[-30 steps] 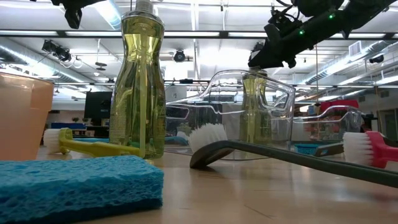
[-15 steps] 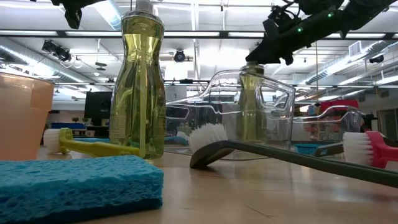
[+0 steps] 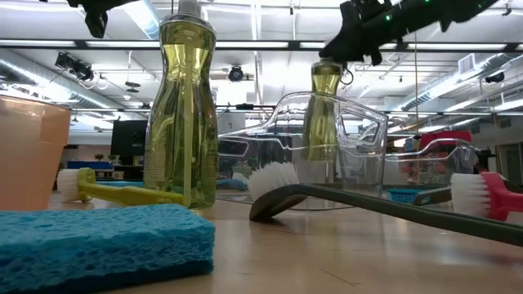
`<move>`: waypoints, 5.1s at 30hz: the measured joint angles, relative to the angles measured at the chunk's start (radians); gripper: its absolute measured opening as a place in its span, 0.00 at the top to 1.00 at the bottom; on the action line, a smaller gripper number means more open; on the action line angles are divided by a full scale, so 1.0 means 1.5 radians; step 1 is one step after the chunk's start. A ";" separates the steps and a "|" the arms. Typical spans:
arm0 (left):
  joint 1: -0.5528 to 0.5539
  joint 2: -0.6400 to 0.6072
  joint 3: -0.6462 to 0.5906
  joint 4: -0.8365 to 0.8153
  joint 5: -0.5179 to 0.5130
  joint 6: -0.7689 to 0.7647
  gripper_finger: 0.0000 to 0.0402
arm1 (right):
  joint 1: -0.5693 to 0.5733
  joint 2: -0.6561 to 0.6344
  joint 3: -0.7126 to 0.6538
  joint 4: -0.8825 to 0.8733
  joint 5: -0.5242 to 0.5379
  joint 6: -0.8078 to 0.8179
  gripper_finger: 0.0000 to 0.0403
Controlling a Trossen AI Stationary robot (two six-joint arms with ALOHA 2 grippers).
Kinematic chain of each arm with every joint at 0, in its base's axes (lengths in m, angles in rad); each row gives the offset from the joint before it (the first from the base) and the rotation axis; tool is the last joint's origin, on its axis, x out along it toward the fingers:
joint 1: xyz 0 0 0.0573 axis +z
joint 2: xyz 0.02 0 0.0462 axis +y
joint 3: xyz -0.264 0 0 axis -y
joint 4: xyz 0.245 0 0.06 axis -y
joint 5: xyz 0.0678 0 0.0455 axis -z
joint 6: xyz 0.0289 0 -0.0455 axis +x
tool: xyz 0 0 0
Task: Pick & Place Kitchen Sink Supplies
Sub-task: Put the yellow dish soap into the top transparent bin
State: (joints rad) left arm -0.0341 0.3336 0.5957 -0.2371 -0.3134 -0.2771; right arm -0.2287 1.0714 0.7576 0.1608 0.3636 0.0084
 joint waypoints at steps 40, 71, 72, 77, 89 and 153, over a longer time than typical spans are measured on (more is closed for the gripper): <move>0.000 0.000 0.000 0.000 0.000 0.000 0.94 | -0.131 -0.142 0.062 -0.260 0.223 0.032 0.76; 0.000 0.000 0.000 0.000 -0.008 0.000 0.94 | -0.277 -0.074 -0.112 -0.011 0.190 0.055 0.76; 0.000 0.000 0.000 0.000 -0.008 0.000 0.94 | -0.283 -0.068 -0.112 -0.009 0.186 0.057 0.76; 0.000 0.000 0.000 0.000 -0.008 0.000 0.94 | -0.303 -0.032 -0.112 0.017 0.167 0.059 0.76; 0.000 0.000 0.000 0.000 -0.008 0.000 0.94 | -0.323 0.012 -0.112 0.061 0.148 0.058 0.75; 0.015 0.119 0.000 0.102 -0.130 0.062 0.33 | -0.157 -0.171 -0.111 0.042 -0.088 -0.078 0.21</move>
State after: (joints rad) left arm -0.0112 0.5128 0.5957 -0.0845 -0.5086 -0.1845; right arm -0.4643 0.8150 0.5903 0.2234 0.2309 -0.1090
